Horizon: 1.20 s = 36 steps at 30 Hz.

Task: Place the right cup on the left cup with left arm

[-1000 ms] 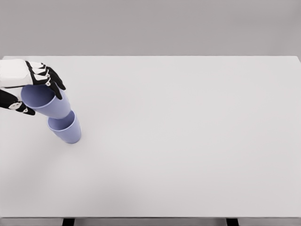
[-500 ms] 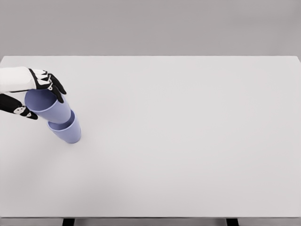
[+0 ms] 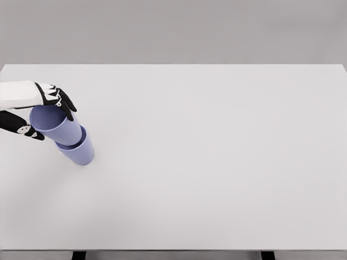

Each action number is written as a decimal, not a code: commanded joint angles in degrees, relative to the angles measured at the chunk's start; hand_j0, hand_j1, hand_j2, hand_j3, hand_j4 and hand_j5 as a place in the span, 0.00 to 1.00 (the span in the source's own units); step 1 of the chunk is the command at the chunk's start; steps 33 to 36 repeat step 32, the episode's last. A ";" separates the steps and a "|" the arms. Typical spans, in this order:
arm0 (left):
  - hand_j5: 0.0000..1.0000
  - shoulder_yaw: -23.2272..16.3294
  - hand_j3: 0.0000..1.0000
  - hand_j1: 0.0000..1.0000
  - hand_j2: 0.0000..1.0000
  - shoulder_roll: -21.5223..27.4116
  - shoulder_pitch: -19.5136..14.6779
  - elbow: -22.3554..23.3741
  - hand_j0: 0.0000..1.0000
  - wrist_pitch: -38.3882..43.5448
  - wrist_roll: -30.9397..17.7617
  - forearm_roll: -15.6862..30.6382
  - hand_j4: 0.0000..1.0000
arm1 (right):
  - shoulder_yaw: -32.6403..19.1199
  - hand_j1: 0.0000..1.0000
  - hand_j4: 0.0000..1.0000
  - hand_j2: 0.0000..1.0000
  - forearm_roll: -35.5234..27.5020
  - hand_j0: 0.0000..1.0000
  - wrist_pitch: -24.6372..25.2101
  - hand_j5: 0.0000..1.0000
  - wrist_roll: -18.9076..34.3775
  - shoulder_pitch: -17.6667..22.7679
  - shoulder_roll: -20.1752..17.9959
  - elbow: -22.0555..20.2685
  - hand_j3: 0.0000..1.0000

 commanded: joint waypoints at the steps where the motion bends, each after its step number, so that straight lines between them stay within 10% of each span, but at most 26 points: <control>1: 0.51 0.15 0.51 0.51 0.51 0.00 -0.08 0.85 0.51 0.21 -0.02 0.34 0.51 | -0.01 1.00 1.00 1.00 0.02 1.00 -0.01 1.00 0.02 0.00 0.00 -0.02 1.00; 20: 0.55 0.15 0.55 0.55 0.55 -2.63 0.97 3.40 0.55 0.21 -0.02 -1.07 0.55 | -0.01 1.00 1.00 1.00 0.02 1.00 -0.01 1.00 0.02 0.00 0.00 0.06 1.00; 22: 0.98 0.15 0.98 0.98 0.98 -2.72 0.97 3.40 0.98 0.21 -0.02 -1.16 0.98 | -0.01 1.00 1.00 1.00 0.02 1.00 -0.01 1.00 0.02 0.00 0.00 -0.02 1.00; 36: 1.00 1.03 1.00 1.00 1.00 -1.67 0.97 5.07 1.00 0.21 -0.02 -0.28 1.00 | -0.01 1.00 1.00 1.00 0.02 1.00 -0.01 1.00 0.02 0.09 0.00 0.06 1.00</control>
